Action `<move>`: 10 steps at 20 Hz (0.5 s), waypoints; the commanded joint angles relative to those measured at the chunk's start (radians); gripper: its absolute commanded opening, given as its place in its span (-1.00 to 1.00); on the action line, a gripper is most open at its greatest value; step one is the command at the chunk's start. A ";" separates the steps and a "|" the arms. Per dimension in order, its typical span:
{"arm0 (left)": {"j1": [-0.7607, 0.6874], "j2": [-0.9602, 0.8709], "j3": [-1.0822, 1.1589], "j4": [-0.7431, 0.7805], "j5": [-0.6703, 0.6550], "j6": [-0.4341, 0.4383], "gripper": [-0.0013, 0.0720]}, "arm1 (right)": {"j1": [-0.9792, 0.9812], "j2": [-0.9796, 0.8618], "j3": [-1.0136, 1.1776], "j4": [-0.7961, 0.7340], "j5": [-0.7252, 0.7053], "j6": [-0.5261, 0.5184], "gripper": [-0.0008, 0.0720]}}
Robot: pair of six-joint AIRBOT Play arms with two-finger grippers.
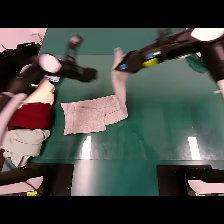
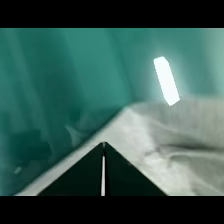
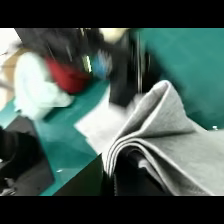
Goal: Fold the shirts.
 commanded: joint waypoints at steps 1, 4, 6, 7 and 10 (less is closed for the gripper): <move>0.199 0.195 0.004 0.144 -0.093 0.002 -0.91 | 0.214 -0.132 0.069 0.012 -0.136 -0.002 -0.92; 0.328 0.304 0.004 0.153 -0.179 0.002 -0.91 | 0.356 -0.270 0.133 0.009 -0.191 -0.013 0.55; 0.373 0.337 0.005 0.153 -0.225 0.003 -0.91 | 0.382 -0.327 0.181 0.002 -0.146 -0.011 0.55; 0.382 0.342 0.004 0.153 -0.245 0.003 -0.91 | 0.375 -0.332 0.187 0.001 -0.127 -0.011 0.53; 0.385 0.341 0.004 0.149 -0.297 0.003 -0.91 | 0.297 -0.301 0.174 -0.080 -0.025 0.004 0.31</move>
